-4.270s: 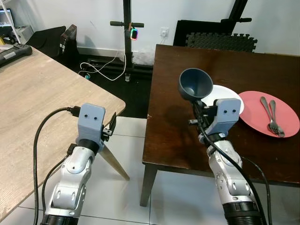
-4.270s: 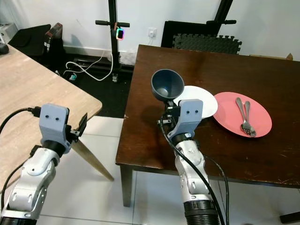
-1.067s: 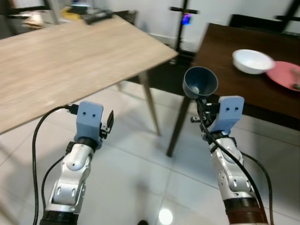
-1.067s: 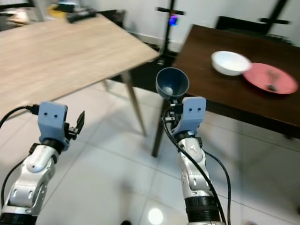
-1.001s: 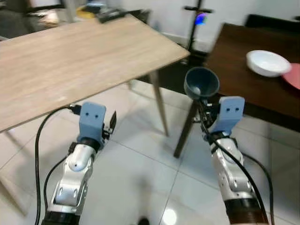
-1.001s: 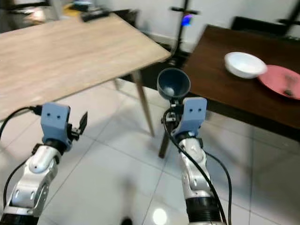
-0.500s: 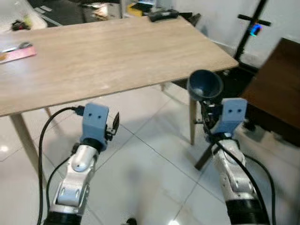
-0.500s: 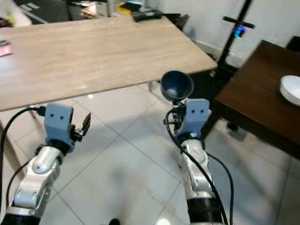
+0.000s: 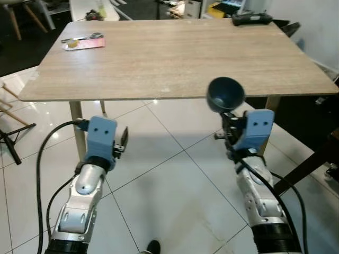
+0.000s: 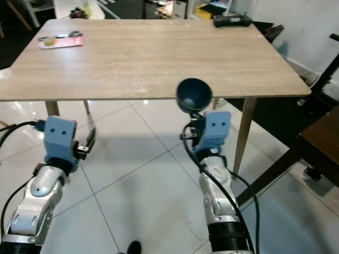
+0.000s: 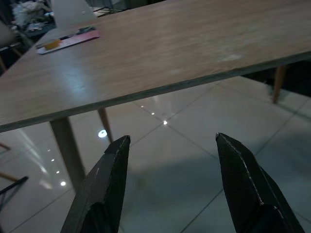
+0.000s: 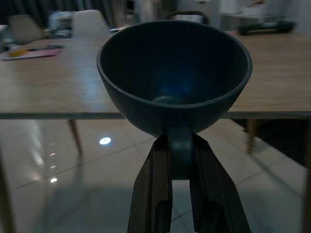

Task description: Setting the table

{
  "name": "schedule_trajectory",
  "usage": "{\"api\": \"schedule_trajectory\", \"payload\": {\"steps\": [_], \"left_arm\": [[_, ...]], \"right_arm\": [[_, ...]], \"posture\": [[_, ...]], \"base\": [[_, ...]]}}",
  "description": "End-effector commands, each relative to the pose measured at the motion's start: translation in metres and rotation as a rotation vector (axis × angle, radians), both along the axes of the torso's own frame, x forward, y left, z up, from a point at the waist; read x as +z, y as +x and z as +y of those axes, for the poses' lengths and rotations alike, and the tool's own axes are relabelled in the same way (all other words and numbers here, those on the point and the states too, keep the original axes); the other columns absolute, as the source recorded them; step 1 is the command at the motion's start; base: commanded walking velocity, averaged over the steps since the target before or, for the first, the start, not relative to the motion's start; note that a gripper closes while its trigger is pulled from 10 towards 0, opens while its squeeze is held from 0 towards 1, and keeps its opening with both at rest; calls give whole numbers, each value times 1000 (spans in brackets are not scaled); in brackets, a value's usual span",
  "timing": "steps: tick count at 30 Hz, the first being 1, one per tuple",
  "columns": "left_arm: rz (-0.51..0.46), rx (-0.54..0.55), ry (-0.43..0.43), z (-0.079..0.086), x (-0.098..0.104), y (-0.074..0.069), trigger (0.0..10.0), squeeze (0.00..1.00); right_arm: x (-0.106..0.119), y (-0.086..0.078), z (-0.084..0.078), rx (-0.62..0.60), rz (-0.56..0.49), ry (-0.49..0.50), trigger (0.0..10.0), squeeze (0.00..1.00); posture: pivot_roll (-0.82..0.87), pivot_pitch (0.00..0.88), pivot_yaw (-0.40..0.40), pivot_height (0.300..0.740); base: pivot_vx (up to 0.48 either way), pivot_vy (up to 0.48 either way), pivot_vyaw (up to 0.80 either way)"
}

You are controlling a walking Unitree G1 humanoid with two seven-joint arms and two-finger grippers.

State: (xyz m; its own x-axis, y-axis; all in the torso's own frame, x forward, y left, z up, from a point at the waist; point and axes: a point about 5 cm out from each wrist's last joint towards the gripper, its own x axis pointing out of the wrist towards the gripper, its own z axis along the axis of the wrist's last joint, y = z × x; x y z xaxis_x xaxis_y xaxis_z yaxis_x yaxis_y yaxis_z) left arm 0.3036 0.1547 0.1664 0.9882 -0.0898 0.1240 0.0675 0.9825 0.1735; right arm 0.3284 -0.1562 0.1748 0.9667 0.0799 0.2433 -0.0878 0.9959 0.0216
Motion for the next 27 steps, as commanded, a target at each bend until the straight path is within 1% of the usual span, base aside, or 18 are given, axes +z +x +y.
{"api": "schedule_trajectory", "payload": {"steps": [1, 27], "left_arm": [[9, 5, 9, 1, -3, 0, 10000, 0], [9, 13, 15, 2, -3, 1, 10000, 0]], "right_arm": [[0, -1, -3, -8, -3, 23, 10000, 0], [1, -2, -4, -8, -9, 21, 10000, 0]], "posture": [[48, 81, 58, 740], [48, 80, 58, 740]], "base": [[379, 292, 0], [364, 307, 0]]}}
